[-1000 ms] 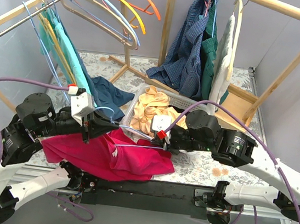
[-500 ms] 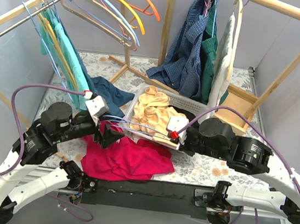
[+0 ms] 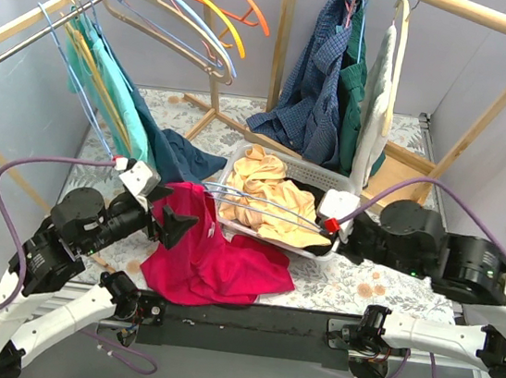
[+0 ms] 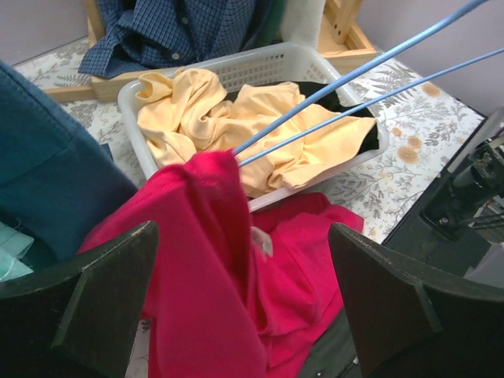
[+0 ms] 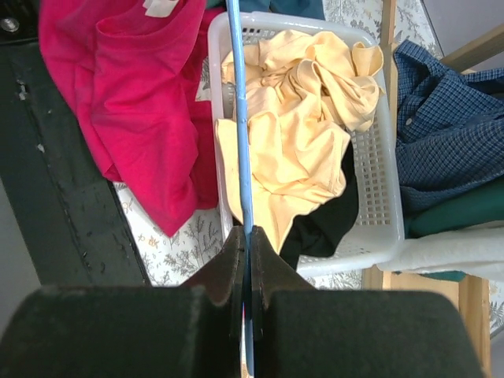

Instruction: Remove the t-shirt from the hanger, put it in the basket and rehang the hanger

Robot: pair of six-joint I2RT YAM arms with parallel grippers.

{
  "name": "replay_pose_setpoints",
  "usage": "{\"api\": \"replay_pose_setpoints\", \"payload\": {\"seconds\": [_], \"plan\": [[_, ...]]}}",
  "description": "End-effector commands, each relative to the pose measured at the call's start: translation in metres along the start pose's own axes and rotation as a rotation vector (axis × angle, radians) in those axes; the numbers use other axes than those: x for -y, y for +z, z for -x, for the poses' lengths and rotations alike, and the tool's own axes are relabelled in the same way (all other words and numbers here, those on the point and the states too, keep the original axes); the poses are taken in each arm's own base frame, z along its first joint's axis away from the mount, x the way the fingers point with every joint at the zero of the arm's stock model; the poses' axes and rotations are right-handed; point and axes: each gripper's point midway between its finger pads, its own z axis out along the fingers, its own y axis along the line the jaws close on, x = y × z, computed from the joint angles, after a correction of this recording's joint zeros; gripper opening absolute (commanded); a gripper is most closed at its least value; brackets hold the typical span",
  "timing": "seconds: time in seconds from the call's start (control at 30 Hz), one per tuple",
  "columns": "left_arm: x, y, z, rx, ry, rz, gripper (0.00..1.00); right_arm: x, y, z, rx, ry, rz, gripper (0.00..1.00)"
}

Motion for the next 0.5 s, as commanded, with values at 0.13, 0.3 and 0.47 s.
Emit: {"api": "replay_pose_setpoints", "payload": {"seconds": [0.13,0.3,0.47], "plan": [[-0.034,0.026,-0.012,-0.054,-0.049,0.190,0.89,-0.010,-0.043,0.023,0.053,0.035,0.111,0.01],[-0.055,0.037,-0.022,-0.062,-0.113,0.321,0.84,-0.013,-0.052,0.030,0.085,0.046,0.137,0.01],[-0.064,0.038,-0.027,-0.069,-0.129,0.383,0.34,0.000,-0.074,0.037,0.140,0.074,0.078,0.01]]}}
